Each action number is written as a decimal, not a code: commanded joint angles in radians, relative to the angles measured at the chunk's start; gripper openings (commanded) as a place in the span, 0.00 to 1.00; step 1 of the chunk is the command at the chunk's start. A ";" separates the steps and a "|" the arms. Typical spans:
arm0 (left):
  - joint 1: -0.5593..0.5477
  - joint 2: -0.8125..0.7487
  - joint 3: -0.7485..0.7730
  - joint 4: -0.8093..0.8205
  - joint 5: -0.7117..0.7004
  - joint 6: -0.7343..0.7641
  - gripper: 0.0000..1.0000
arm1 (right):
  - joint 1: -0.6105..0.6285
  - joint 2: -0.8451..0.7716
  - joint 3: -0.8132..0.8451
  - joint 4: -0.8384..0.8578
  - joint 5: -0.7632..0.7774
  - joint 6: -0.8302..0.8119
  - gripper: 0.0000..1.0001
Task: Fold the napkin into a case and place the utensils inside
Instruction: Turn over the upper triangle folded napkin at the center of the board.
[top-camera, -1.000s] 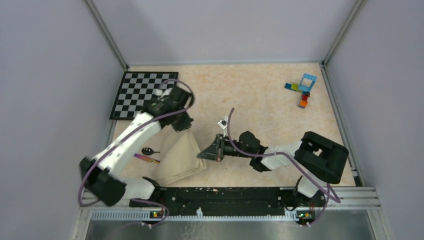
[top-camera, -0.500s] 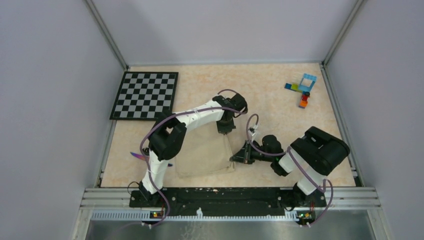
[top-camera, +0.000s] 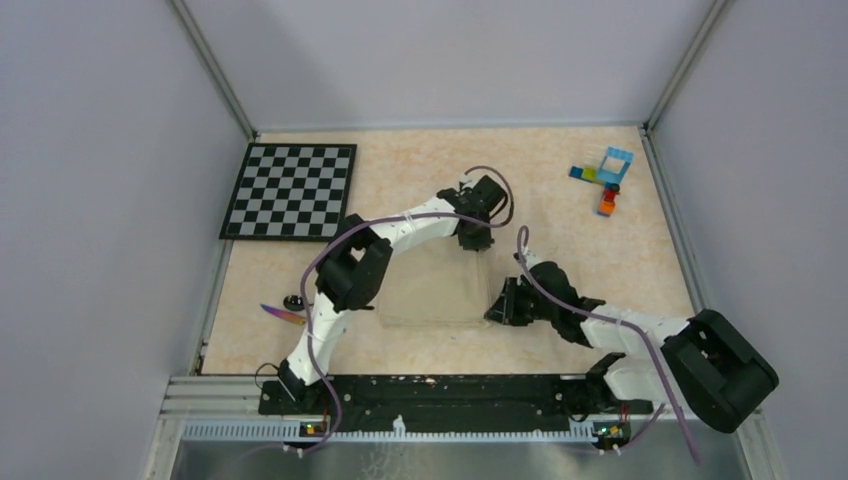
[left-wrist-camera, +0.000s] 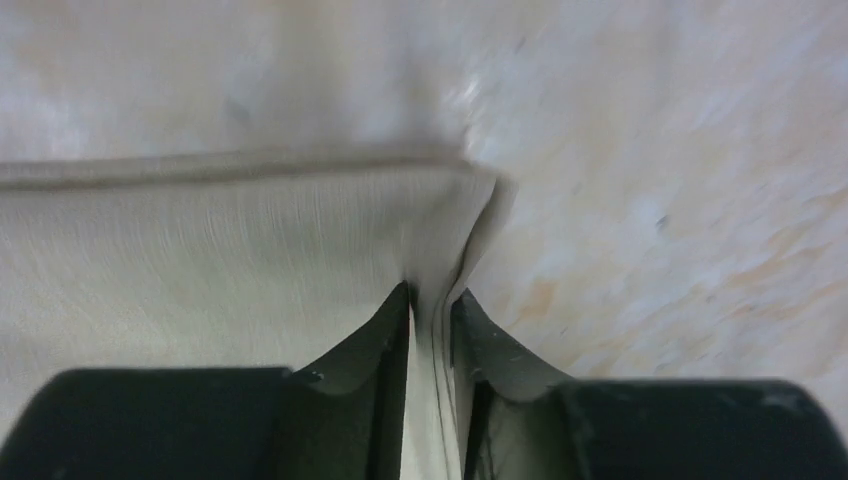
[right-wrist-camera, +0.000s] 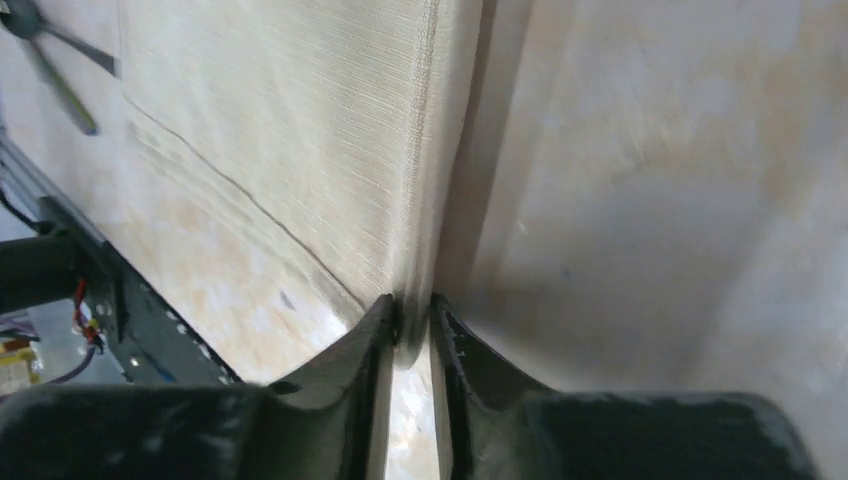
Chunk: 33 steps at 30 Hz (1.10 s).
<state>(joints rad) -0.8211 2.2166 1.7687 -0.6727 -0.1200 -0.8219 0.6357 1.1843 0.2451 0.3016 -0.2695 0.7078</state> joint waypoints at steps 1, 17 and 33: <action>0.053 0.022 0.121 0.211 0.000 0.146 0.42 | 0.007 -0.031 0.076 -0.418 0.033 -0.061 0.28; -0.040 -0.559 -0.666 0.475 0.433 0.167 0.63 | -0.316 0.100 0.161 -0.188 -0.476 -0.070 0.37; -0.206 -0.399 -0.612 0.364 0.212 0.194 0.39 | -0.314 0.109 0.087 -0.216 -0.481 -0.126 0.22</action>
<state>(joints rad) -1.0119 1.8030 1.1027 -0.3019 0.1448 -0.6430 0.3241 1.2995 0.3393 0.0597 -0.7387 0.6163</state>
